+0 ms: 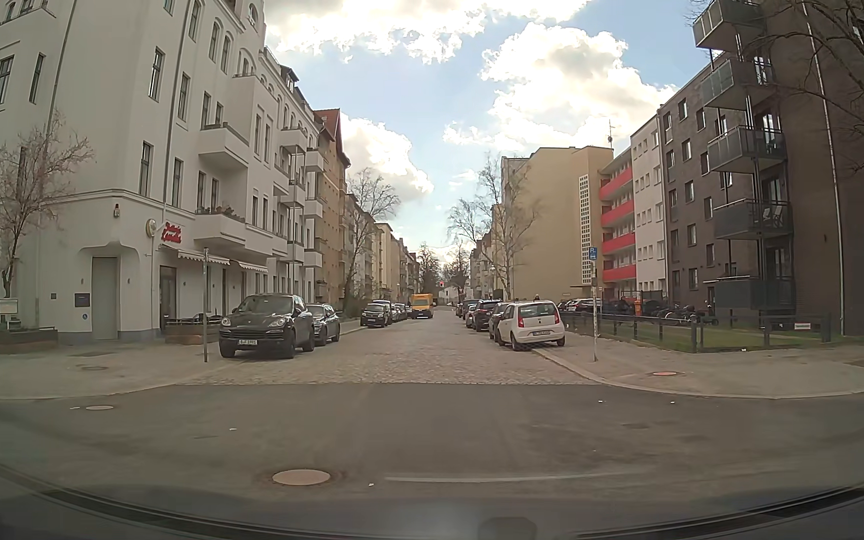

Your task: Follow the waypoints while adhering to traffic rules and regulations

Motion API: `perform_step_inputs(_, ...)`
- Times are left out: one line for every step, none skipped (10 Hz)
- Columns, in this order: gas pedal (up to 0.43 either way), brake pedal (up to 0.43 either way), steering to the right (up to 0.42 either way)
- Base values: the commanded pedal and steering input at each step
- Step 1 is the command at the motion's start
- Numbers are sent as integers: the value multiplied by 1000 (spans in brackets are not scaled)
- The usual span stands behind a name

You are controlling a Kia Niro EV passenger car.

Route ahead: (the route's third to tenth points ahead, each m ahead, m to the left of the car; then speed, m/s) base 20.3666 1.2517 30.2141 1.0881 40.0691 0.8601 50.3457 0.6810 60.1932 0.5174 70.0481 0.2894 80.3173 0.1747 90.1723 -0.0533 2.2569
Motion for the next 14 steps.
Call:
perform_step_inputs(287, 30, -54)
perform_step_inputs(287, 30, -51)
perform_step_inputs(287, 37, -49)
perform_step_inputs(287, 30, -47)
perform_step_inputs(287, 37, -45)
perform_step_inputs(287, 30, -40)
perform_step_inputs(287, 30, -36)
perform_step_inputs(287, 30, -31)
perform_step_inputs(280, 37, -25)
perform_step_inputs(280, 30, -18)
perform_step_inputs(268, 30, -11)
perform_step_inputs(268, 30, -5)
perform_step_inputs(228, 30, -3)
perform_step_inputs(228, 37, -4)
